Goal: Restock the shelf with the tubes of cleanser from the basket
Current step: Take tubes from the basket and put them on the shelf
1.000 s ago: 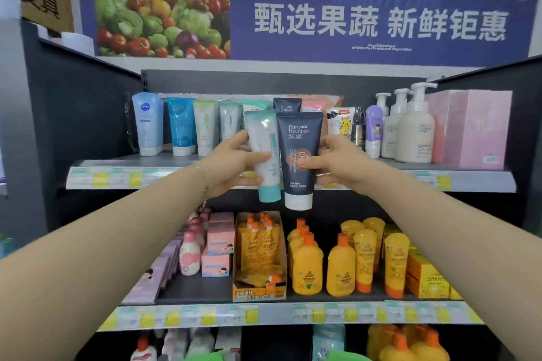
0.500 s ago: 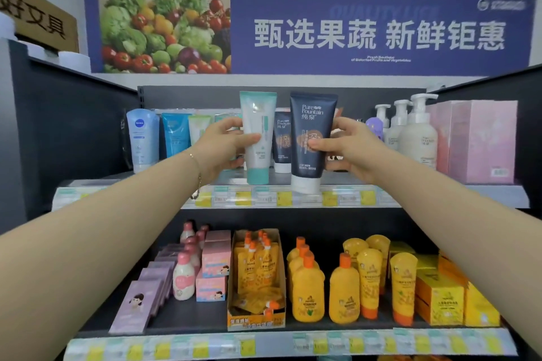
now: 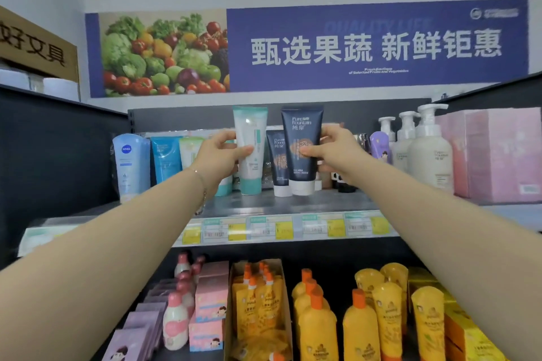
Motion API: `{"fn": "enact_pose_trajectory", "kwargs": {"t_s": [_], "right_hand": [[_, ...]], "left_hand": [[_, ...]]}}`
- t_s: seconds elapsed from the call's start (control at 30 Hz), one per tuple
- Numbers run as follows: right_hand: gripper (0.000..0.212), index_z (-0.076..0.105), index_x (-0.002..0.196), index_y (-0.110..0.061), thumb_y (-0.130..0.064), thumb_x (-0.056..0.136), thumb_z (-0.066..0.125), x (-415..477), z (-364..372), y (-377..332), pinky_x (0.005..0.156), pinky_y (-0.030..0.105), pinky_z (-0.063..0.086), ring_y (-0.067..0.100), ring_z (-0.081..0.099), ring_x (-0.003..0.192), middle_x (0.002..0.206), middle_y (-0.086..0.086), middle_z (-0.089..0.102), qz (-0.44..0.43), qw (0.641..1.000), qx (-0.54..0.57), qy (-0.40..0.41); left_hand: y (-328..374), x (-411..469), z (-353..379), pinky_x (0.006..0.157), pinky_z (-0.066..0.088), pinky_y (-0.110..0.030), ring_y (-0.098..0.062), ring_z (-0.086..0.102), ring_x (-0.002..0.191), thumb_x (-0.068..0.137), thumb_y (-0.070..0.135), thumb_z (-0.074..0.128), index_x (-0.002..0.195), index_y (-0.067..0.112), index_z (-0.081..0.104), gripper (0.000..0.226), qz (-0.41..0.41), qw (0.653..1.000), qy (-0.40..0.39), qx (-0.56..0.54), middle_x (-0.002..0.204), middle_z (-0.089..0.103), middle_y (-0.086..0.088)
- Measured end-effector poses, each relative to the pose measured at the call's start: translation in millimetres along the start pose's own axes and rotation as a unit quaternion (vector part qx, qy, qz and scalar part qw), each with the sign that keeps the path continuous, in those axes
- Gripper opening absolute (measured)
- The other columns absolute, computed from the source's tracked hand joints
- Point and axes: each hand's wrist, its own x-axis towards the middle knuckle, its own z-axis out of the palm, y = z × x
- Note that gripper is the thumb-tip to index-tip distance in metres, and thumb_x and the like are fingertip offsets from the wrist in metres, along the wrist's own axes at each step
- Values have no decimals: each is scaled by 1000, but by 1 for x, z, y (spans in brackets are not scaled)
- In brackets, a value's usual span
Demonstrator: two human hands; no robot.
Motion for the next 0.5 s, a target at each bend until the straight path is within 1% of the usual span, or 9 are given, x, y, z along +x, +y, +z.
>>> {"fn": "enact_pose_trajectory", "kwargs": {"t_s": [0.07, 0.17, 0.23, 0.33, 0.4, 0.5], "right_hand": [[32, 61, 101, -21, -6, 79, 78, 6, 7, 8, 80, 44, 57, 27, 67, 98, 106, 10, 66, 6, 1000, -9, 0], [37, 60, 108, -16, -5, 77, 79, 15, 14, 18, 84, 53, 56, 31, 65, 100, 109, 12, 65, 14, 1000, -25, -2], [42, 59, 113, -12, -5, 77, 79, 21, 17, 21, 85, 53, 55, 32, 65, 101, 111, 13, 64, 14, 999, -30, 1], [35, 59, 107, -11, -2, 79, 77, 31, 21, 24, 86, 53, 55, 33, 66, 98, 109, 16, 66, 10, 1000, -24, 3], [32, 60, 104, -10, -2, 79, 77, 37, 24, 28, 85, 53, 55, 33, 67, 96, 106, 18, 67, 8, 999, -32, 11], [26, 61, 89, -18, -4, 77, 79, 46, 29, 34, 83, 50, 57, 30, 68, 91, 100, 13, 70, -2, 998, -63, 21]], "left_hand": [[-8, 6, 2, 74, 52, -28, -18, 65, 84, 89, 8, 67, 116, 13, 61, 29, -7, 1000, -9, 19, 106, 70, -10], [-19, 15, 6, 83, 52, -35, -22, 67, 92, 88, 9, 68, 118, 12, 61, 32, -11, 1000, -9, 26, 107, 71, -10], [-25, 20, 9, 89, 53, -39, -24, 67, 98, 87, 11, 69, 115, 15, 63, 29, -14, 999, -8, 28, 106, 71, -8], [-31, 26, 12, 91, 52, -41, -23, 67, 101, 86, 13, 70, 101, 24, 63, 20, -19, 999, -3, 33, 105, 72, -4], [-36, 29, 14, 89, 53, -39, -22, 67, 99, 86, 13, 71, 104, 23, 63, 22, -20, 999, -3, 31, 104, 71, -4], [-45, 32, 15, 84, 54, -36, -22, 68, 97, 86, 13, 70, 114, 15, 61, 29, -15, 999, 0, 31, 104, 71, -6]]}}
